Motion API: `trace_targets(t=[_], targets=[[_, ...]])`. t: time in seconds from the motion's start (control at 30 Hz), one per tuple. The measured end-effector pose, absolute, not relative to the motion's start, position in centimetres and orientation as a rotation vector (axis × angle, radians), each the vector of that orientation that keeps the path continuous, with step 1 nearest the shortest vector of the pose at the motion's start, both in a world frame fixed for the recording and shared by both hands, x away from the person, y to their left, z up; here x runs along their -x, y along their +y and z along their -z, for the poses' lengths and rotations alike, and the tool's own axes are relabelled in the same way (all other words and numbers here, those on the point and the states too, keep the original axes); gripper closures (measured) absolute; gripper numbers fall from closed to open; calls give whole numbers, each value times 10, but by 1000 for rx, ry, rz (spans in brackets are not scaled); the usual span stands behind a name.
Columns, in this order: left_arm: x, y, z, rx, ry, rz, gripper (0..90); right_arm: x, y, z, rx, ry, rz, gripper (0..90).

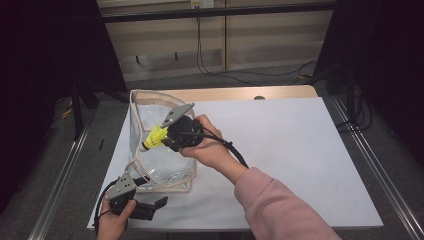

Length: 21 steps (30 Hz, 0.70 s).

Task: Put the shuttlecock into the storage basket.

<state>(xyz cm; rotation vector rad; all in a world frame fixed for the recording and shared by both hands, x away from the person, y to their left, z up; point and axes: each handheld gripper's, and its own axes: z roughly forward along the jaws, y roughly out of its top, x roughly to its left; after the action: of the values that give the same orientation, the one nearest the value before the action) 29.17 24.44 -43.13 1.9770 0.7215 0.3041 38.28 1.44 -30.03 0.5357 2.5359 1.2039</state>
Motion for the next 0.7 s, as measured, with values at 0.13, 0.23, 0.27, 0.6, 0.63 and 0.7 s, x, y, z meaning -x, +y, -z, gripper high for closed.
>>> trace_targets(t=[0.13,0.23,0.27,0.6,0.63,0.7], targets=[[-292,244,431,-1974,718,-306,25,-383,17,303,-532,2540,-1203,791],[-292,245,431,-1974,719,-307,25,-382,19,305,-535,2551,-1206,791],[-292,244,432,-1971,721,-303,25,-383,19,307,-531,2551,-1206,791],[-292,245,431,-1974,719,-304,25,-383,25,317,-544,2574,-1198,789],[-292,245,431,-1974,719,-304,25,-383,25,318,-548,2577,-1201,789],[-292,245,432,-1974,716,-301,25,-383,26,320,-541,2578,-1201,789]])
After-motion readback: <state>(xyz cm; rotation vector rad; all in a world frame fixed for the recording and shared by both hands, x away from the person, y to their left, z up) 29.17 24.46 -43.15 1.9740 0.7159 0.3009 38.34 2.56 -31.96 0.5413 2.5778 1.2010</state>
